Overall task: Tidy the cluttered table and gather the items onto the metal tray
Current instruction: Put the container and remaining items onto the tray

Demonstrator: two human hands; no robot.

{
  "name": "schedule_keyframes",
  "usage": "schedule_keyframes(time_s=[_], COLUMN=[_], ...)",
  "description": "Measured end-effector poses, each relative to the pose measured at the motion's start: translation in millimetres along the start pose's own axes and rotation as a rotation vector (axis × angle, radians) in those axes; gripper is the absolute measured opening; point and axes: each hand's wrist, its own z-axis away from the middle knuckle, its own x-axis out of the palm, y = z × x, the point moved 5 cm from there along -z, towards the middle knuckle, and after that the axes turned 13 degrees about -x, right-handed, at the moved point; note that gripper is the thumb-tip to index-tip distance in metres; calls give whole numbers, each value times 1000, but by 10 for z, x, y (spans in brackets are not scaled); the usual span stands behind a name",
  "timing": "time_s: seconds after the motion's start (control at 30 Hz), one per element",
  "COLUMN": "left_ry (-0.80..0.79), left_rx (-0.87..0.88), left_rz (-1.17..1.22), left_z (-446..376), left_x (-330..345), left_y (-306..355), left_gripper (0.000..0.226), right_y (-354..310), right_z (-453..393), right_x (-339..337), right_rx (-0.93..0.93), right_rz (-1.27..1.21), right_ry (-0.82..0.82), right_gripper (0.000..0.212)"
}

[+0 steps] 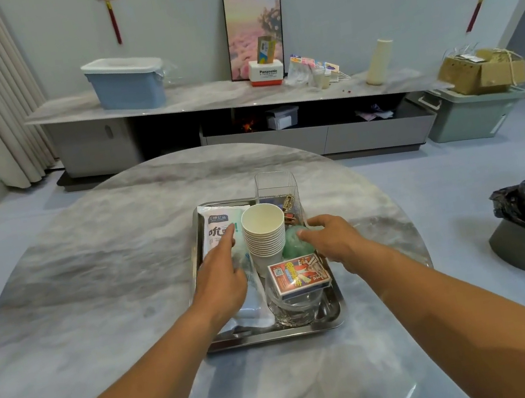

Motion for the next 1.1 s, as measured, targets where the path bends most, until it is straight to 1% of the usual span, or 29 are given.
schedule_keyframes(time_s=[0.07,0.1,0.17,0.2,0.3,0.4,0.47,0.67,0.87,0.97,1.0,1.1], left_ry=[95,120,130,114,28,-17,-17,-32,-18,-2,2,-30], left_rx=[5,28,91,109,127,144,144,89,78,90,88,75], left_rz=[-38,-54,-117,-160,-243,-281,-326,-385,-396,-348,-321,-325], left_z=[46,83,176,236,407,566,615,651,696,726,732,739], left_x=[-112,-155,-206,-214,-194,-139,-103,-29,-19,-32,-49,-95], left_y=[-95,-140,-235,-292,-520,-665,-692,-707,-680,-675,-696,-809], left_gripper=[80,75,66,67,87,105,110,117,119,111,110,112], right_y=[68,104,157,171,192,179,204,190,164,245,301,512], right_z=[62,103,201,254,371,544,639,780,874,953,981,1057], right_x=[-29,-24,3,10,14,41,118,196,180,118,115,211], right_rx=[11,23,66,84,102,76,77,70,56,61,75,123], right_rz=[-1,5,5,-2,1,157,250,355,408,366,343,278], right_ry=[65,64,35,30,81,150,129,96,122,230,241,179], right_gripper=[34,29,26,27,27,42,48,58,54,37,34,27])
